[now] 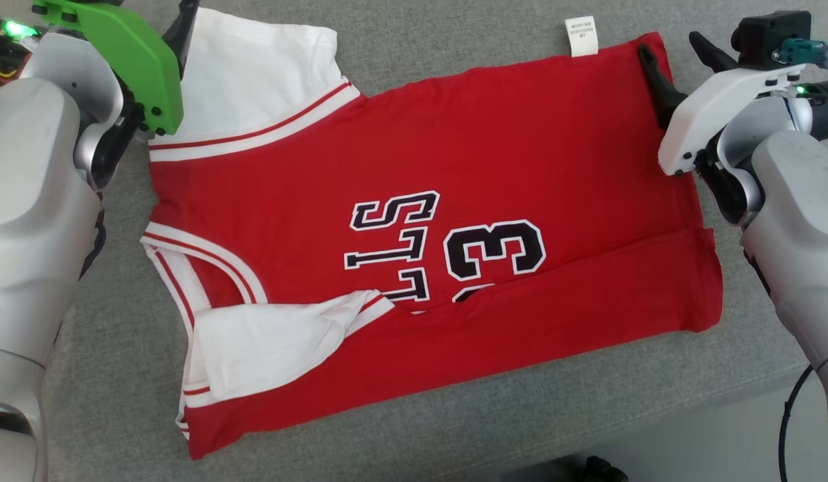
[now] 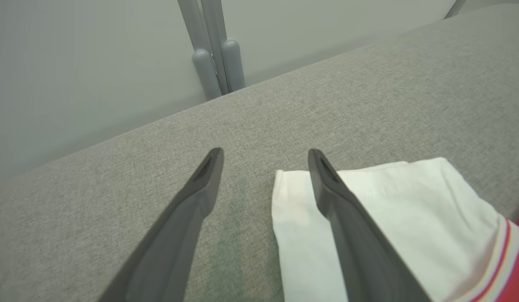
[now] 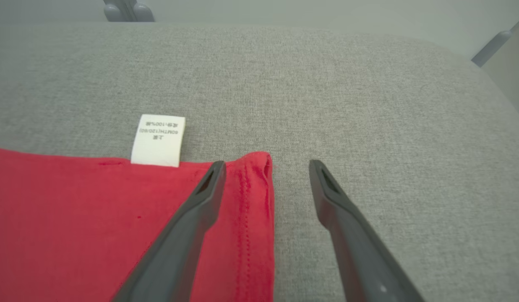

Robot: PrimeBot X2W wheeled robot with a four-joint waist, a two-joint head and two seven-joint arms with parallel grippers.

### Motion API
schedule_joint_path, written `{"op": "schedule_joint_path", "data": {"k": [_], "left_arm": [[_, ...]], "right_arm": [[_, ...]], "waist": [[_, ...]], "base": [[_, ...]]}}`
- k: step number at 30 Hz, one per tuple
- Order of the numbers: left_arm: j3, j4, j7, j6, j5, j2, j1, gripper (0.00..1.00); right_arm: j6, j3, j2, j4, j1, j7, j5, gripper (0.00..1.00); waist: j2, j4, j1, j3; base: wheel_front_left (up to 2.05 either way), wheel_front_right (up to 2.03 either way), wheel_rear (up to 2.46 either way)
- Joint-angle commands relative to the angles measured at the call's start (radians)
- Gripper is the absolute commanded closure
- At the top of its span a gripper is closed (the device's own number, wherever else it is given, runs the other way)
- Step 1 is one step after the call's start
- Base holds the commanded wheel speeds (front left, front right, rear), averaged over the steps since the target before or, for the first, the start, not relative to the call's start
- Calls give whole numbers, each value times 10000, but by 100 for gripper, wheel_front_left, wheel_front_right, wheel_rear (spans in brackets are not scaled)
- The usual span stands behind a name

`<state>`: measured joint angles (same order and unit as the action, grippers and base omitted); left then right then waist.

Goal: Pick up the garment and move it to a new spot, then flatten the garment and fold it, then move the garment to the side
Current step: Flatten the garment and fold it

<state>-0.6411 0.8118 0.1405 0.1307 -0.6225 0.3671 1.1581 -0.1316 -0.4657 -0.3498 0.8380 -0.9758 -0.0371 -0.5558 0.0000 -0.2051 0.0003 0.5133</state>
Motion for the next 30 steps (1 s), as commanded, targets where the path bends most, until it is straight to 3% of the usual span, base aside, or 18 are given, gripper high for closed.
{"op": "schedule_joint_path", "data": {"k": [1, 11, 12, 13, 14, 15, 30], "left_arm": [[-167, 162, 124, -8, -135, 143, 223, 0], [-1345, 980, 614, -7, -1052, 147, 510, 0], [-1435, 1001, 601, -7, -1114, 137, 537, 11], [-1509, 1019, 504, -7, -1211, 123, 575, 51], [-1548, 1041, 413, -7, -1283, 108, 613, 81], [-1603, 1080, 317, -7, -1381, 79, 658, 100], [-1994, 426, -2007, -7, -2873, -78, 0, 100]], "right_arm": [[18, -162, 121, 183, -244, -113, -139, 0], [18, -1284, 439, 1401, -1069, -349, -1051, 0], [18, -1373, 432, 1479, -1120, -323, -1134, 4], [18, -1454, 429, 1545, -1178, -327, -1259, 47], [18, -1528, 424, 1597, -1205, -326, -1368, 80], [18, -1616, 392, 1661, -1235, -335, -1497, 100], [20, -2736, -360, 1661, -580, -1923, -2292, 100]], "waist": [[0, -437, -3, 443], [0, -440, -3, 610], [0, -421, -3, 615], [0, -393, -3, 624], [0, -365, -3, 623], [0, -330, -3, 606], [0, 329, -3, -634]], "base": [[0, 0, 0], [0, 0, 0], [0, 0, 0], [0, 0, 0], [0, 0, 0], [0, 0, 0], [0, 0, 0]]}}
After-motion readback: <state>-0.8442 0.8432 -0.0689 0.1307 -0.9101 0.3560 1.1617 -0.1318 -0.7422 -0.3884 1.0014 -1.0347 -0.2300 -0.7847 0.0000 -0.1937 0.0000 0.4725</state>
